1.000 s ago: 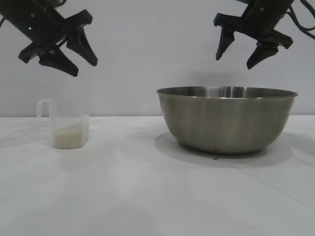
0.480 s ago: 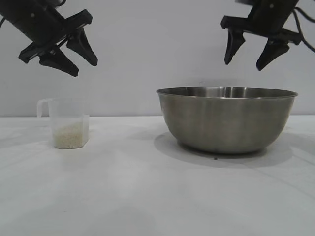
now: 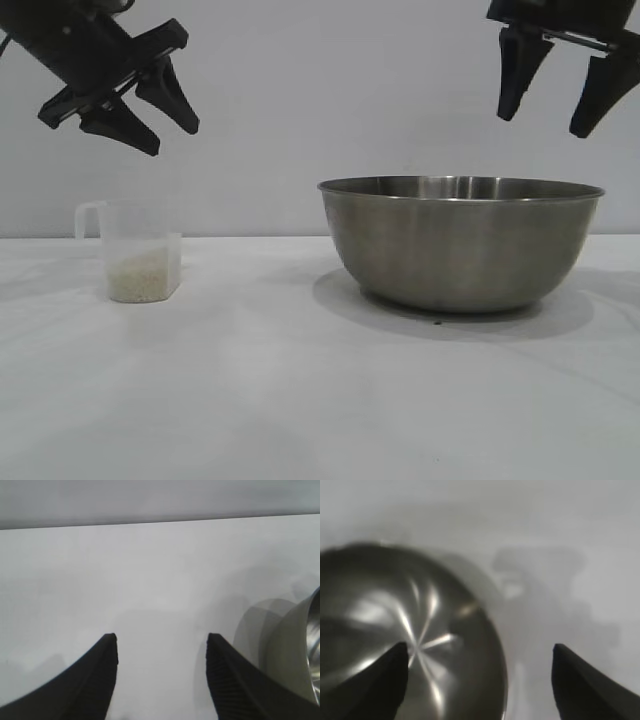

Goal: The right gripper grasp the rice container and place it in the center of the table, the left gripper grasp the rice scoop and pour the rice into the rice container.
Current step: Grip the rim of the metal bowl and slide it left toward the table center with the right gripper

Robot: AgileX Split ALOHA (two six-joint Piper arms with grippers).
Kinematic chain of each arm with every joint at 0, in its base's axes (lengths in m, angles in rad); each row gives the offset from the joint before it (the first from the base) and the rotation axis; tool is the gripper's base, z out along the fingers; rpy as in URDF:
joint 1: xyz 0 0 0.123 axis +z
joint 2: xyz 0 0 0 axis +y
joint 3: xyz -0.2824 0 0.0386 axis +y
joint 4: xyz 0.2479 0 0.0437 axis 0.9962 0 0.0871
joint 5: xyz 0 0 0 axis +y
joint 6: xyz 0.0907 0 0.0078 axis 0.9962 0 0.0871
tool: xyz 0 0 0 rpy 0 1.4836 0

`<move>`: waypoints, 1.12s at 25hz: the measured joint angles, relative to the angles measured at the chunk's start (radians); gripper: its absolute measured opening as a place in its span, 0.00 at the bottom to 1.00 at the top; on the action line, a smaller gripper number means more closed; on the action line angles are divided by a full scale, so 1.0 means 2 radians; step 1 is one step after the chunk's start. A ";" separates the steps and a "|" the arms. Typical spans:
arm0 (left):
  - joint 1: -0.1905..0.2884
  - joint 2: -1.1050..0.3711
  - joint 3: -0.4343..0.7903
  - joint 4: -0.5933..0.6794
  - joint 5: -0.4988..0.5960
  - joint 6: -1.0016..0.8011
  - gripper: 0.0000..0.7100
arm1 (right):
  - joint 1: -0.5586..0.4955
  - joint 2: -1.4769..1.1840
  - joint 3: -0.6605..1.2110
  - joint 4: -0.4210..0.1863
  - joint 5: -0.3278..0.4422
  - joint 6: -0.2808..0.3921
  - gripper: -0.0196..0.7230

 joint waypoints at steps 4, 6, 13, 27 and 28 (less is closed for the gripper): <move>0.000 0.000 0.000 0.000 0.000 0.000 0.54 | 0.000 0.001 0.000 -0.010 0.022 0.001 0.71; 0.000 0.000 0.000 0.000 0.000 0.000 0.54 | 0.000 0.012 -0.001 -0.011 0.035 0.001 0.71; 0.000 0.000 0.000 0.000 0.000 0.000 0.54 | 0.000 0.061 -0.001 -0.007 0.040 0.001 0.71; 0.000 0.000 0.000 0.000 0.000 0.000 0.54 | 0.000 0.115 -0.001 0.039 0.019 -0.001 0.22; 0.000 0.000 0.000 0.000 0.000 0.000 0.54 | 0.000 0.116 -0.001 0.039 0.019 -0.001 0.17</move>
